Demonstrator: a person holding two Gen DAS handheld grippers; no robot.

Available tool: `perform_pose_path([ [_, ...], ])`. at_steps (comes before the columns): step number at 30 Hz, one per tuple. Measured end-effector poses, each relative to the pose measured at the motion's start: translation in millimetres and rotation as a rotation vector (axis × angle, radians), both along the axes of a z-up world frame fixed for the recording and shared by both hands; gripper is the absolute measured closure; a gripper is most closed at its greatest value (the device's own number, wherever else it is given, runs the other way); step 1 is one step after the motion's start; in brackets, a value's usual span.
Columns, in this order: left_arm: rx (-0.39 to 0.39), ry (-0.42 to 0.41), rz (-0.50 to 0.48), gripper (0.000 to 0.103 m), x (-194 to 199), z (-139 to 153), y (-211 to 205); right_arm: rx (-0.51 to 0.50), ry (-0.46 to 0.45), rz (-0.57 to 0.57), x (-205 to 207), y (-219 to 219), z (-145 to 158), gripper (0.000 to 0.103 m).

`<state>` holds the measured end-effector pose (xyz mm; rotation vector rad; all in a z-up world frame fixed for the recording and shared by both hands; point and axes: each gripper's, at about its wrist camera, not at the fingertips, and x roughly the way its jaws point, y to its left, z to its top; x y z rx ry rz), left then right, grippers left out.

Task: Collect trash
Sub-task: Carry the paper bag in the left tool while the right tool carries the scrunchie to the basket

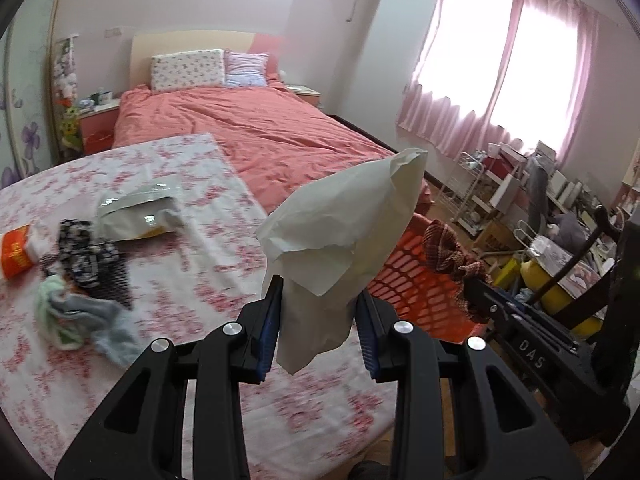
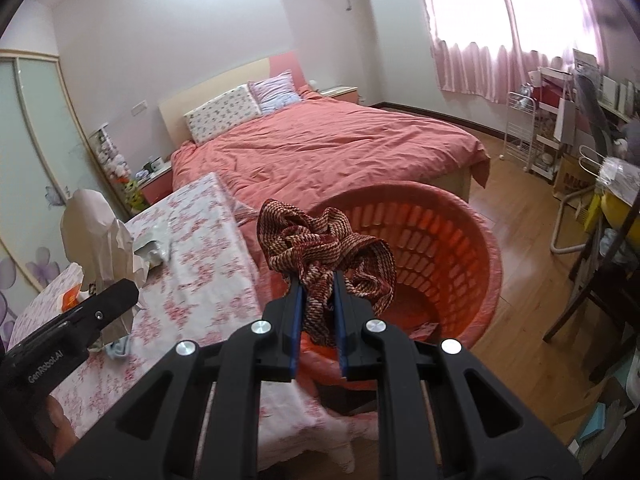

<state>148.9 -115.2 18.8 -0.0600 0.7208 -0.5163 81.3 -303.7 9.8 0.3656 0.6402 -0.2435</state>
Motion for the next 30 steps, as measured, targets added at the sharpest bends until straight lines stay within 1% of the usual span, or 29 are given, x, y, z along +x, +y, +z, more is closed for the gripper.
perform_pose_path([
  [6, -0.022, 0.014, -0.057, 0.068, 6, -4, -27, 0.015, 0.003, -0.029, 3, -19, -7, 0.088],
  [15, -0.020, 0.041, -0.117, 0.068, 12, -13, -58, 0.026, 0.006, -0.057, 12, -36, -16, 0.088],
  [28, -0.008, 0.075, -0.174, 0.068, 24, -25, -84, 0.069, 0.001, -0.082, 25, -59, -28, 0.087],
  [30, -0.002, 0.084, -0.180, 0.067, 26, -29, -89, 0.079, -0.003, -0.087, 27, -64, -29, 0.084],
])
